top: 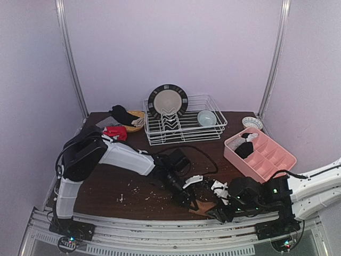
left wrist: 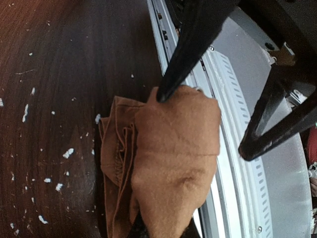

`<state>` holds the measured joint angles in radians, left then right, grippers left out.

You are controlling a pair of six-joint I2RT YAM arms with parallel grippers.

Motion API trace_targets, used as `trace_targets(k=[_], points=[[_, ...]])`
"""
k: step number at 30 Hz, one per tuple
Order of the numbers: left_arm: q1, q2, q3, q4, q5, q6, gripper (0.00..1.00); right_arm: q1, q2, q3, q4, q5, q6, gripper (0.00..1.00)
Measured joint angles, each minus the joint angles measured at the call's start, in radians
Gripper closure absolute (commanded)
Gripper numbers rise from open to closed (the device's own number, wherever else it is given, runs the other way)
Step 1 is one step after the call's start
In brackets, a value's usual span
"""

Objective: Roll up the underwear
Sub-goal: Pick up the underwear from the center of the board.

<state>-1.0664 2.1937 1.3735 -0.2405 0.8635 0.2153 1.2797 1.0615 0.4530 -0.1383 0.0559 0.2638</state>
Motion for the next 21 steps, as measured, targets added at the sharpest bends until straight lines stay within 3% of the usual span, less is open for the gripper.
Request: trace_targets(k=[7,16,18,21], points=[[0.003,0.009,0.018,-0.027,0.006,0.000,1.00,0.000,0.170,0.039,0.064,0.005,0.001,0.38],[0.003,0.017,0.043,-0.064,0.008,0.003,1.00,0.000,0.293,0.056,0.057,-0.005,0.052,0.46],[0.003,0.019,0.048,-0.075,0.007,0.005,1.00,0.000,0.310,0.072,0.047,-0.003,0.064,0.51],[0.009,0.019,0.056,-0.100,0.009,0.008,1.00,0.000,0.339,0.100,0.031,0.000,0.079,0.67]])
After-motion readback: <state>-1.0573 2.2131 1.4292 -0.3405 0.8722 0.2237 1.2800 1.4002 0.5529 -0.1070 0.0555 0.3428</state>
